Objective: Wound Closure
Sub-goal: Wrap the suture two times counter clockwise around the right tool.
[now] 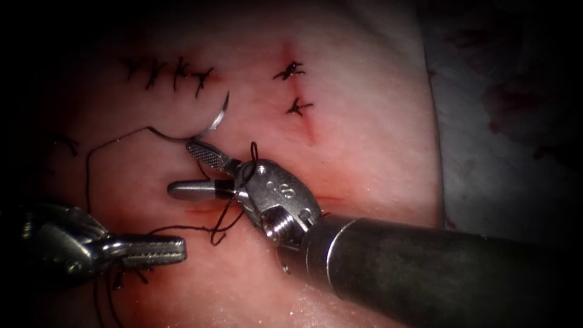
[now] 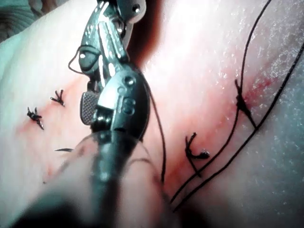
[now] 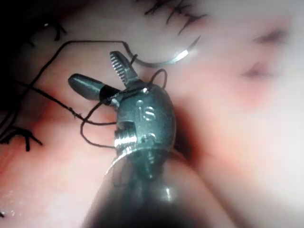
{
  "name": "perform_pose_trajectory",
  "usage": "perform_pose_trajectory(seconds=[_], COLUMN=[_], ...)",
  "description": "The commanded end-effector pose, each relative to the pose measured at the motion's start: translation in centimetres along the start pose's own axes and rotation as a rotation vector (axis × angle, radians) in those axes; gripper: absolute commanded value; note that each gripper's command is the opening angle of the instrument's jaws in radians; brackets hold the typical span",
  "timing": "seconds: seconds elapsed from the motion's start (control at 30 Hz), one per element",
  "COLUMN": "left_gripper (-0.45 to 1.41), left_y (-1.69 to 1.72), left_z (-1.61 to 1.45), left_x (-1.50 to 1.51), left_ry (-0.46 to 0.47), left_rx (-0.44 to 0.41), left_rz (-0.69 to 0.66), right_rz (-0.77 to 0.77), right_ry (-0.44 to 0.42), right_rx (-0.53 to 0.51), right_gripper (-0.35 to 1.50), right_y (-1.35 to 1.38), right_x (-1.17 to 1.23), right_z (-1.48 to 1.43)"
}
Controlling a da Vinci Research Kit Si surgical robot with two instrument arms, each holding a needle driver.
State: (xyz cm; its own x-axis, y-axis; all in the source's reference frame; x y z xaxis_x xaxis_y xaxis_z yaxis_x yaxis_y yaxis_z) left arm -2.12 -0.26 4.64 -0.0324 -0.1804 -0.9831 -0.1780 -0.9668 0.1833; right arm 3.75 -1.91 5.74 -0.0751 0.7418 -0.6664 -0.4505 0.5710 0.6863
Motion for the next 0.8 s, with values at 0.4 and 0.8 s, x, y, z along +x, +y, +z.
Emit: perform_pose_trajectory(seconds=[0.4, 0.8], left_gripper=[-0.45, -0.45], left_y=[-0.65, -0.9], left_z=[0.15, 0.53], left_x=[-0.41, -0.9], left_ry=[0.051, 0.154], left_rx=[-0.075, -0.249], left_rz=[-0.053, -0.124], right_rz=[-0.051, -0.129], right_ry=[-0.076, -0.034], right_rx=[0.192, 0.494], right_gripper=[1.31, 1.08], right_y=[-0.28, -0.4], right_x=[-0.2, -0.23], right_z=[0.12, 0.2])
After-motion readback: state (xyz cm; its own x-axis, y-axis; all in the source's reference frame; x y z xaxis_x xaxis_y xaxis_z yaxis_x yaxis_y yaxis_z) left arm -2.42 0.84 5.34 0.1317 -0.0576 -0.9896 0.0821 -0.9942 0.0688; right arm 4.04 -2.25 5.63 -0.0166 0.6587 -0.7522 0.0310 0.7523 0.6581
